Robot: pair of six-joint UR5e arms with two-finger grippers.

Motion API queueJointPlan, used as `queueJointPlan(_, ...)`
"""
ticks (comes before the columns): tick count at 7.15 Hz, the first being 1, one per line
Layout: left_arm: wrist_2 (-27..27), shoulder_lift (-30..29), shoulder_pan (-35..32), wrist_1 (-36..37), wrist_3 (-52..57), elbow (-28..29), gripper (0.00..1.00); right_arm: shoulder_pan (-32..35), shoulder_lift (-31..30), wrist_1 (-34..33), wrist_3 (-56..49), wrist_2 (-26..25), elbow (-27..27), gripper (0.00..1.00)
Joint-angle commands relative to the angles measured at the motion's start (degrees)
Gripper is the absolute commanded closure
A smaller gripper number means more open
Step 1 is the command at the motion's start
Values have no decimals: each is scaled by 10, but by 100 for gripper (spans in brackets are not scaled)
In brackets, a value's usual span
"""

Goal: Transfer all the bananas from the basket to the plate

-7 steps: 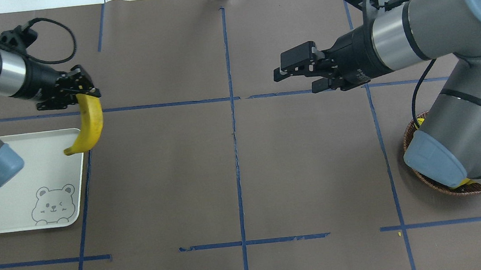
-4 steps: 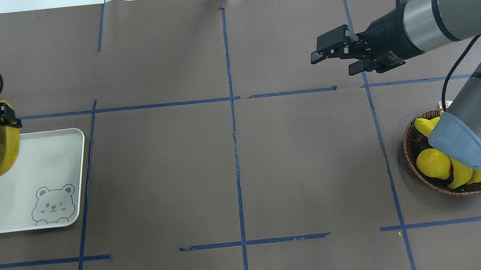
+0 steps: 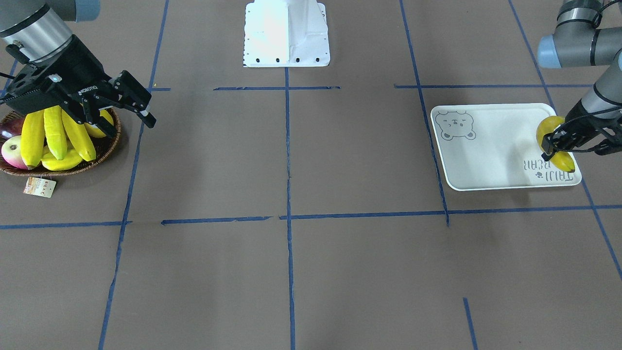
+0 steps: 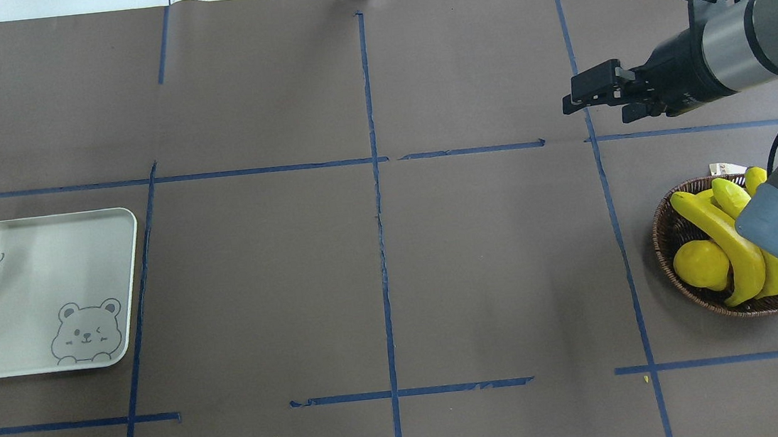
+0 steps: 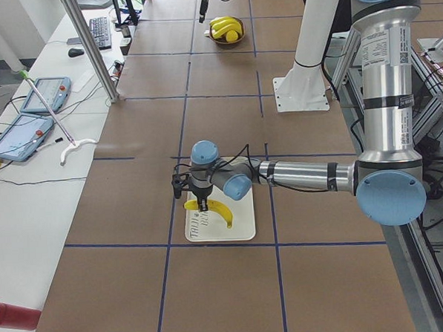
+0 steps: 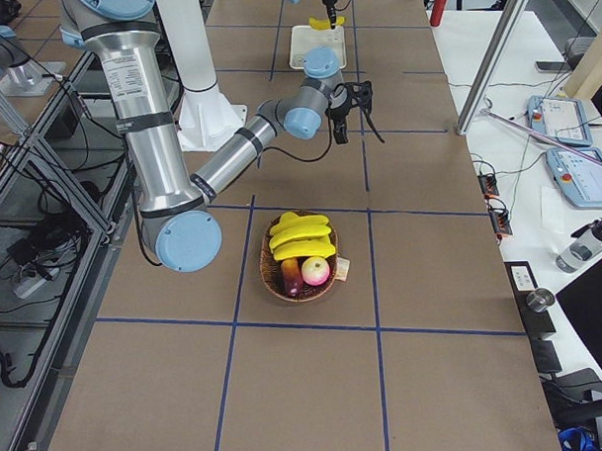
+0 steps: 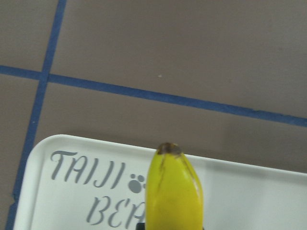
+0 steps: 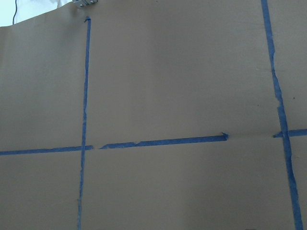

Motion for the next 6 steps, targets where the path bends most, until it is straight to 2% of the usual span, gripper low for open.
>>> queueJointPlan(1,1,0,2,-2,1,14,100,1,-5,0,-3,0,0,0)
queueJointPlan(3,-4,-1,4,-2,0,11,95,1,-7,0,-3,0,-1,0)
queueJointPlan(6,-6,-3,18,-3,-5,9,94,2,-8,0,-3,0,-1,0)
